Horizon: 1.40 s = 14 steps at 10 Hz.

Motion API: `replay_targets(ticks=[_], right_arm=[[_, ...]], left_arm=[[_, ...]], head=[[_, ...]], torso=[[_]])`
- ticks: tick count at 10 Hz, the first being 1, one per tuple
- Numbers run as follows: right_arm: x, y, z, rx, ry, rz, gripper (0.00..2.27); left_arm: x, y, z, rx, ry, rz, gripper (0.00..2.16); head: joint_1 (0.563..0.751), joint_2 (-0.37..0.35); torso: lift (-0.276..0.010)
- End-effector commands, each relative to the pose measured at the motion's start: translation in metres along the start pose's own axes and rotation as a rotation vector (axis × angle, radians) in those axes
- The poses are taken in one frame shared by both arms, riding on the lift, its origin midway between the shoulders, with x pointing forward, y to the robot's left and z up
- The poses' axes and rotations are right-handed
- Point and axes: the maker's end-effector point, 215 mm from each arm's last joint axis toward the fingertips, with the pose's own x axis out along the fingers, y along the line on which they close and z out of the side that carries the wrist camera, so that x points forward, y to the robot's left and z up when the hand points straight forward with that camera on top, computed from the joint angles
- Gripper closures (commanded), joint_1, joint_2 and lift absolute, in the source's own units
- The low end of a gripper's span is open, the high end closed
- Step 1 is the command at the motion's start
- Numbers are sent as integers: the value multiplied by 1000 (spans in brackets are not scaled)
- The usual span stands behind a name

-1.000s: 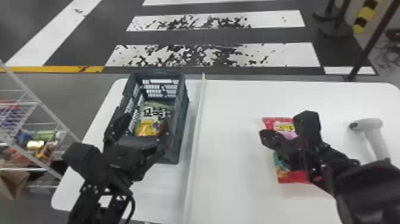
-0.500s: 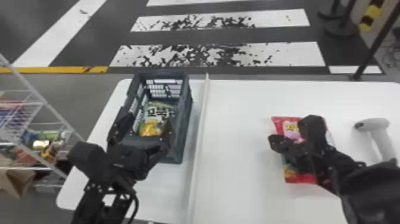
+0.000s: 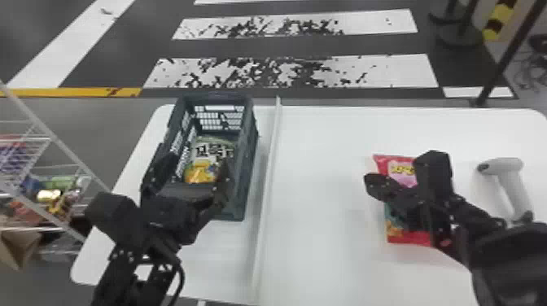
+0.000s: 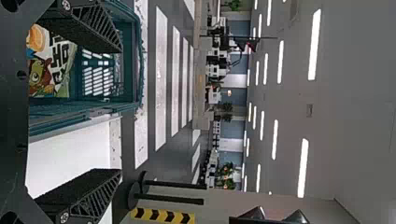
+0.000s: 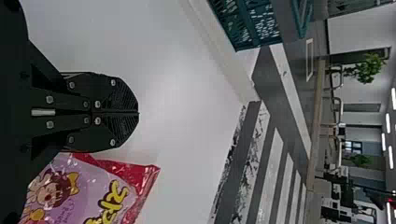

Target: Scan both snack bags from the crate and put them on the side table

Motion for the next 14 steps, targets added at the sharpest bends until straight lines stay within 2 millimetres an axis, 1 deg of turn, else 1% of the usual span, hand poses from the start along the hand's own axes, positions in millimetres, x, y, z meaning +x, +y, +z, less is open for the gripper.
replay_targets(ticks=[1, 2, 3, 4, 5, 6, 7, 8, 9, 10, 11, 13, 14], right_arm=[[-27, 6, 42, 14, -103, 2, 775], [-46, 0, 70, 0, -158, -21, 16], [-63, -16, 82, -2, -180, -58, 6], [-78, -31, 89, -2, -197, -95, 29], [-90, -54, 86, 7, -192, -145, 49], [-100, -82, 74, 34, -155, -201, 49], [-109, -109, 59, 59, -124, -251, 53], [-116, -137, 39, 109, -88, -294, 63], [-118, -161, 22, 134, -61, -330, 63], [-117, -178, 2, 159, -28, -351, 63], [-113, -189, -14, 174, 0, -360, 63], [-106, -214, -37, 195, 44, -380, 63], [-106, -226, -44, 200, 50, -395, 63]], left_arm=[[0, 0, 0, -1, -1, 1, 83], [0, 0, 0, -1, -1, 1, 83], [0, 1, 1, 2, -4, 1, 83], [0, 1, 1, 2, -4, 1, 83], [0, 0, 1, 2, -3, -1, 83], [0, 0, 1, 3, -3, -2, 83], [0, 0, 1, 2, -3, -2, 83], [1, 1, 0, 1, 0, -1, 83], [2, 1, 1, 2, -3, -1, 83], [3, 0, 0, -1, -2, -2, 83], [3, -1, 0, -2, -2, -4, 83], [2, 0, 0, -1, -2, -4, 83], [2, 1, -1, 0, 1, -2, 83]], head=[[695, 136], [695, 145], [695, 144], [695, 130], [695, 106], [695, 90], [695, 49], [695, 8], [695, -16], [695, -56], [695, -90], [695, -132], [695, -147]], torso=[[-87], [-87], [-87], [-87], [-87], [-87], [-87], [-87], [-87], [-87], [-87], [-87], [-87]])
